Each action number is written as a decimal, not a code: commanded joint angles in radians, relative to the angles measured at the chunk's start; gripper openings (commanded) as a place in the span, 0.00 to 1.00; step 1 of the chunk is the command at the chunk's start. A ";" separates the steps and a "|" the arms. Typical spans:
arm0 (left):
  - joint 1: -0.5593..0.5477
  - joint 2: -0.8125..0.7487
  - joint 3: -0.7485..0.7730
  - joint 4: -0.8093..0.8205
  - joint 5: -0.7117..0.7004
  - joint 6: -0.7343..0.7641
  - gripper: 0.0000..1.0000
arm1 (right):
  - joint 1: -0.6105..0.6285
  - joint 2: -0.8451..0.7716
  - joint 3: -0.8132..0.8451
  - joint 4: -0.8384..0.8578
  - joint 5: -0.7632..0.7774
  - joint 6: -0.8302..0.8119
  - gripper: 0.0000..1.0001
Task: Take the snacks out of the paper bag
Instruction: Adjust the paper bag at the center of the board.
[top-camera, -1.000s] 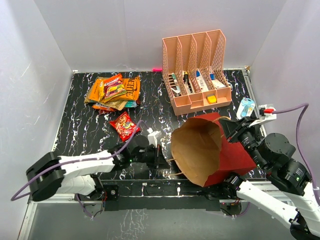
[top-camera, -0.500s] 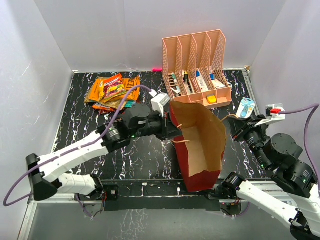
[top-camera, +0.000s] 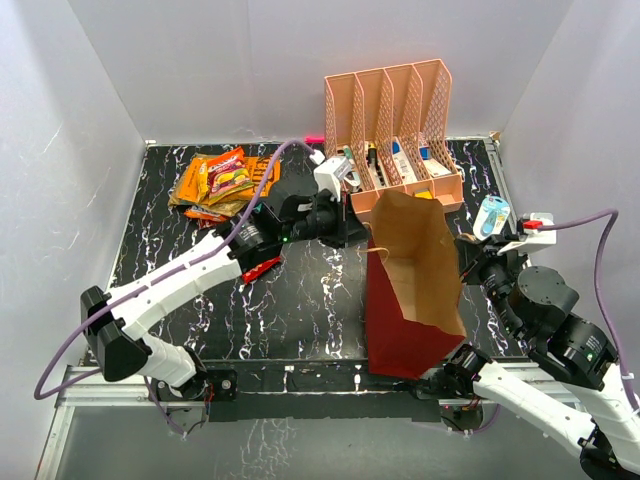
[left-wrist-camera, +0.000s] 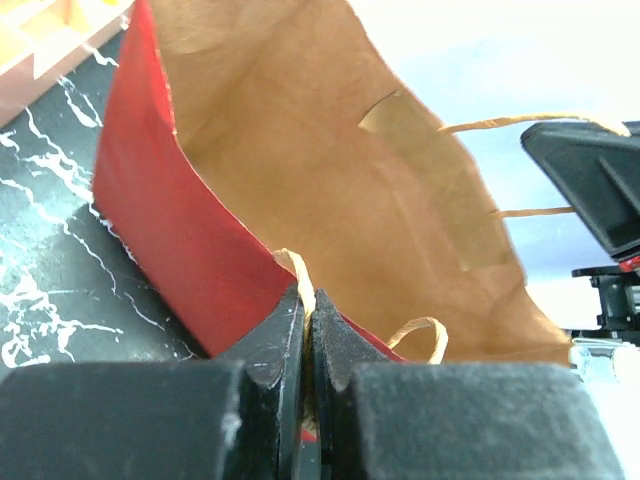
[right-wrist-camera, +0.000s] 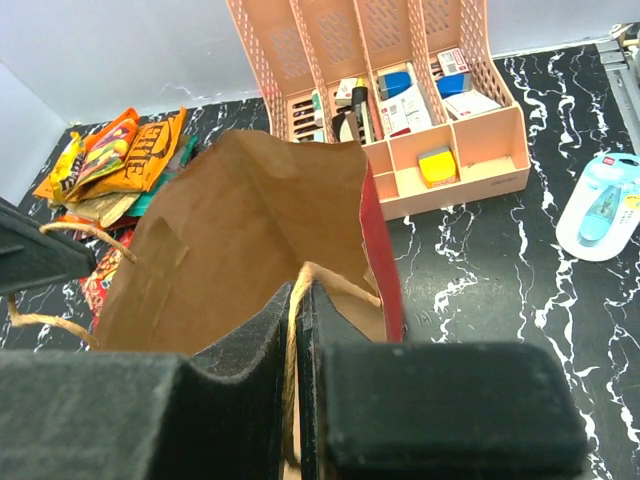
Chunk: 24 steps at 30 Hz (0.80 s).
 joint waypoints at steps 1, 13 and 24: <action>0.020 0.016 0.073 0.024 0.040 0.017 0.00 | 0.003 0.018 0.008 0.031 0.055 -0.014 0.08; 0.081 0.065 0.040 0.051 0.099 0.019 0.00 | 0.003 0.012 -0.068 0.011 -0.022 0.055 0.09; 0.098 -0.013 0.042 0.005 0.013 0.055 0.77 | 0.004 0.052 0.076 0.022 -0.033 0.054 0.70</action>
